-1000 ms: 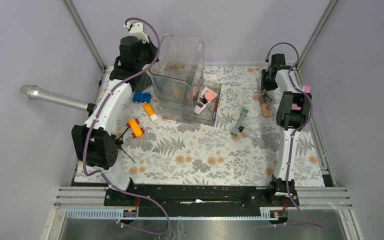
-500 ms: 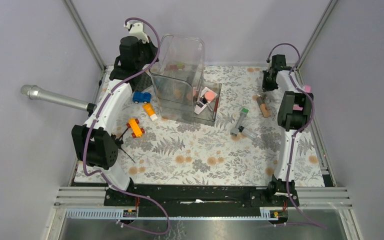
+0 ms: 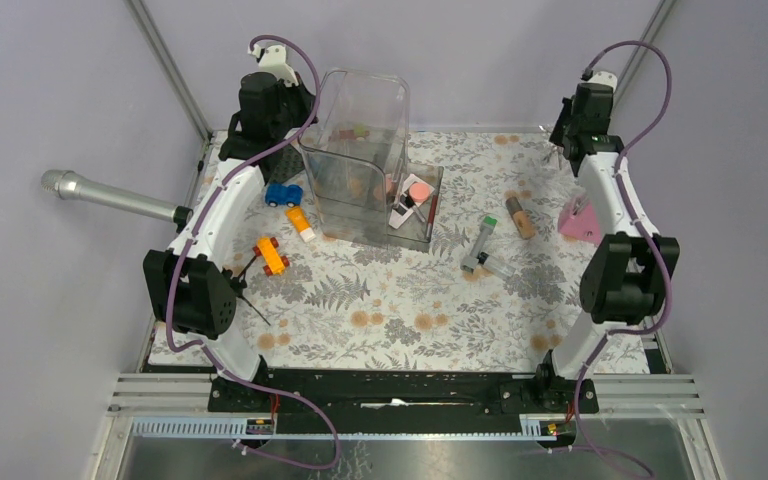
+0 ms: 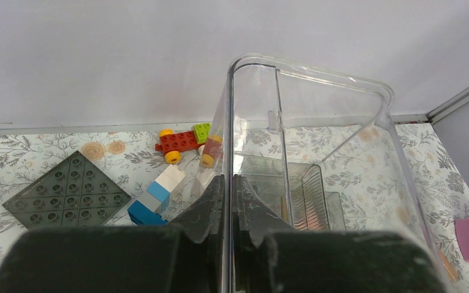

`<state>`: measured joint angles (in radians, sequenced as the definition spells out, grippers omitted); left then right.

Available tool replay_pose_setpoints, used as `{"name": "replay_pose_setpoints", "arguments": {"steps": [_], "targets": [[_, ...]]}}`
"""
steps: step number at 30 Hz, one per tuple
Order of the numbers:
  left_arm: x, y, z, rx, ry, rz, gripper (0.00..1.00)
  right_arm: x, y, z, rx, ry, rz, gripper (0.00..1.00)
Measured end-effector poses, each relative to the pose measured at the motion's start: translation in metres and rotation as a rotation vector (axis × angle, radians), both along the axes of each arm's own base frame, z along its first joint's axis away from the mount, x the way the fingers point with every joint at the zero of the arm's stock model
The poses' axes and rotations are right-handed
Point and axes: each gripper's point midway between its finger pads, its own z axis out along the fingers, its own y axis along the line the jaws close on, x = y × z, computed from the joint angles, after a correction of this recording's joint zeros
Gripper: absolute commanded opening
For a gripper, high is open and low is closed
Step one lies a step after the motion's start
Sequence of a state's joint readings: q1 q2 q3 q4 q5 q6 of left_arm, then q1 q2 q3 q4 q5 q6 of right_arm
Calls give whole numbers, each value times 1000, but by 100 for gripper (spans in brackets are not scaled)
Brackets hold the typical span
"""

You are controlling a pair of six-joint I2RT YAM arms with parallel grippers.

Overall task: Organize the makeup
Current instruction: Pick up the makeup from the center of the board, then place the makeup in the drawer, then close the drawer in the storage box.

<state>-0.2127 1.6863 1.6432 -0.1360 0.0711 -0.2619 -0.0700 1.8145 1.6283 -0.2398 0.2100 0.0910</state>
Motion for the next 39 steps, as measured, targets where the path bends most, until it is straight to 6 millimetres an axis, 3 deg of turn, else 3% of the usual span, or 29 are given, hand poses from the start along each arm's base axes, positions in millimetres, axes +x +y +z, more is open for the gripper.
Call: {"name": "replay_pose_setpoints", "arguments": {"steps": [2,4,7,12,15,18,25,28,31,33,36,39], "targets": [[0,0,0,0,0,0,6,-2,14,20,64,-71,16,0],[0,0,0,0,0,0,6,-5,32,28,142,-118,37,0],[0,0,0,0,0,0,6,-12,74,10,271,-113,74,0],[0,0,-1,0,1,0,6,-30,170,-34,472,-32,175,0],[1,0,-1,-1,0,-1,6,-40,225,-49,577,-1,219,0],[1,-1,0,-1,-2,-1,6,-40,260,-58,649,13,235,0],[1,-1,-1,-1,-2,-1,6,-24,314,-91,706,88,239,51],[1,-1,-1,-1,-2,-1,6,-28,313,-106,670,130,229,57],[1,-1,0,-1,-2,-1,6,-25,285,-111,590,159,193,66],[1,-1,-1,-1,-2,-1,6,-14,248,-109,527,156,156,74],[1,-1,-1,-1,-2,-1,6,0,167,-102,382,167,71,84],[1,-1,-1,-1,-2,-1,6,0,94,-91,205,199,-12,93]]}}
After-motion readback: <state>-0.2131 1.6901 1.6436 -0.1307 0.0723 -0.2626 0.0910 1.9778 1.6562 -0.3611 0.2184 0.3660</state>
